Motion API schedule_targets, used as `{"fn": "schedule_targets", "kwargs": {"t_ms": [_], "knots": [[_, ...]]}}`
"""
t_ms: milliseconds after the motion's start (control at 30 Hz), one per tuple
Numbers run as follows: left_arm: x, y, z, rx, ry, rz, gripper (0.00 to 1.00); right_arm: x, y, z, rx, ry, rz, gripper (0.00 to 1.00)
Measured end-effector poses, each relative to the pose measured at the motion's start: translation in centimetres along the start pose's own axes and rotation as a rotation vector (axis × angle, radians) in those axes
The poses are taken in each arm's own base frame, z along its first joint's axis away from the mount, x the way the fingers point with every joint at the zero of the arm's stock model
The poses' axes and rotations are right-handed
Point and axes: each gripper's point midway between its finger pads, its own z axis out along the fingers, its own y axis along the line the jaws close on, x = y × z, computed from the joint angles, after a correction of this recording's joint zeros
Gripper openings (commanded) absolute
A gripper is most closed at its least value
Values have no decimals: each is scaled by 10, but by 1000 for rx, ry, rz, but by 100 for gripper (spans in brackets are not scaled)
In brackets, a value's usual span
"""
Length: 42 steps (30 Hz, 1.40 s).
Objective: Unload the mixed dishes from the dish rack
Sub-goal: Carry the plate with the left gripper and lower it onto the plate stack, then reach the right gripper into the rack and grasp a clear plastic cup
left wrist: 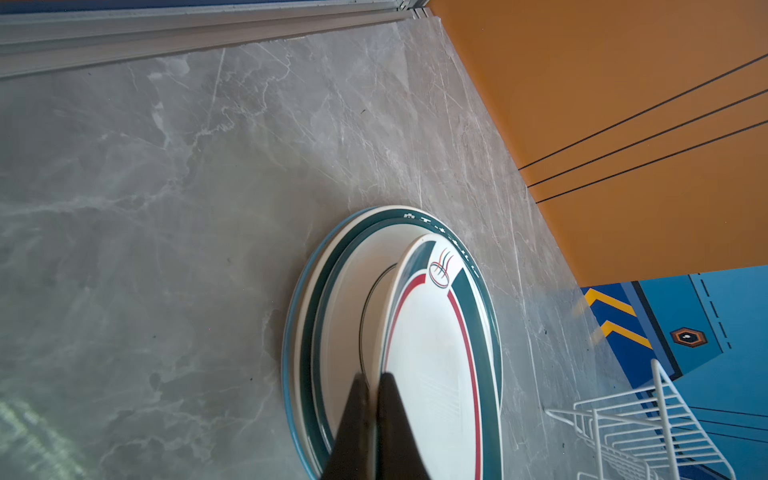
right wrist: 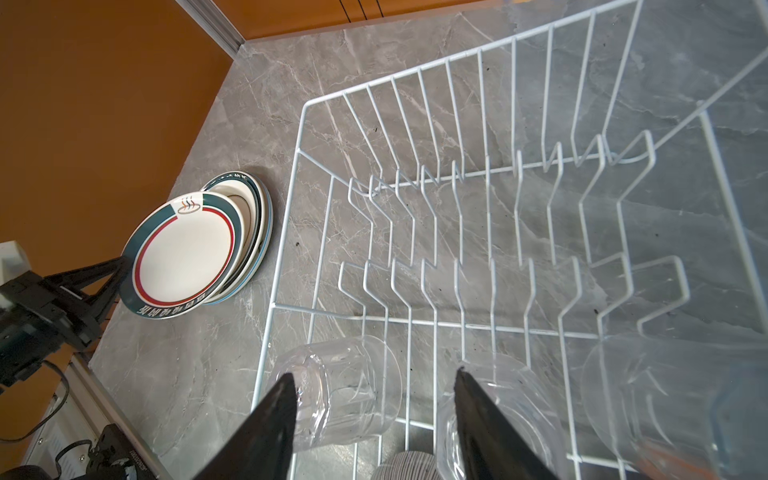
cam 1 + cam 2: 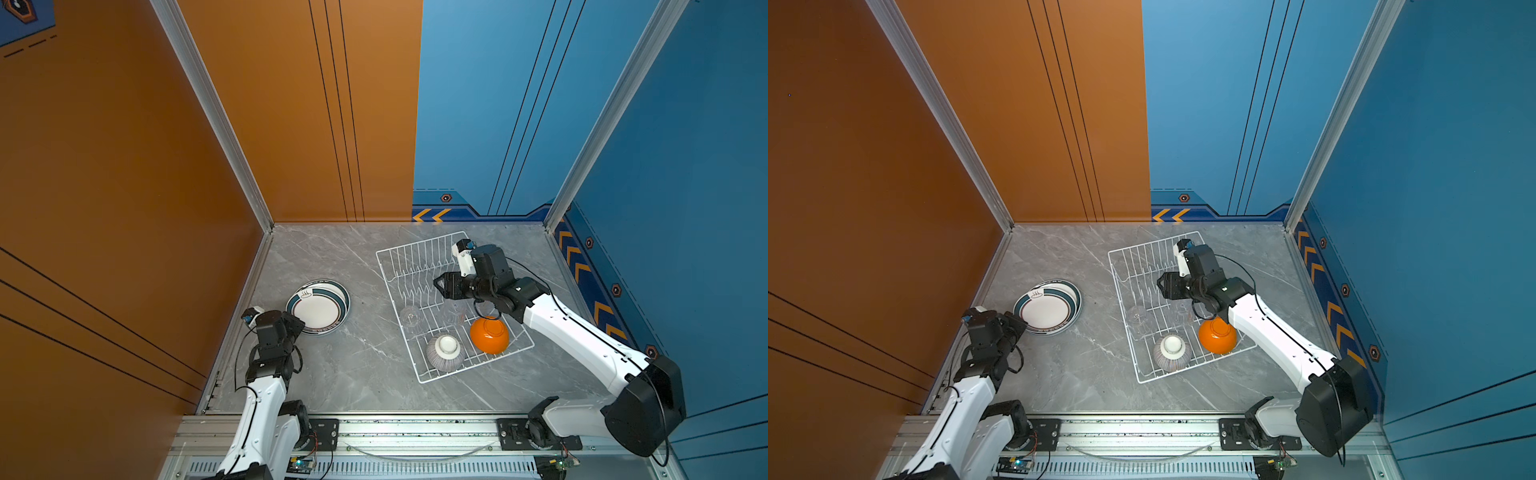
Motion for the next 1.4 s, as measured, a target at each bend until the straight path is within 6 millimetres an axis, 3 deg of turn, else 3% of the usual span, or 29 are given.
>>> {"fn": "schedule_targets", "kwargs": {"t_ms": [233,267,400,467,700,933,1133,1400], "knots": [[8,-8,17,50,60,14,0,13,0,4,28,22,-11,61],[9,-9,18,55,63,18,11,13,0,4,32,22,-11,61],[13,-8,22,58,83,34,74,14,-1,4,43,24,-8,61],[13,-8,22,59,85,38,98,16,-1,5,55,25,-13,61],[10,-13,13,21,90,58,98,37,3,7,133,90,-86,65],[11,-53,-12,59,93,171,98,59,25,13,120,186,-200,81],[1,-87,-34,86,90,250,98,60,40,14,113,241,-278,89],[2,-116,-46,108,140,286,98,56,54,41,152,341,-410,91]]}}
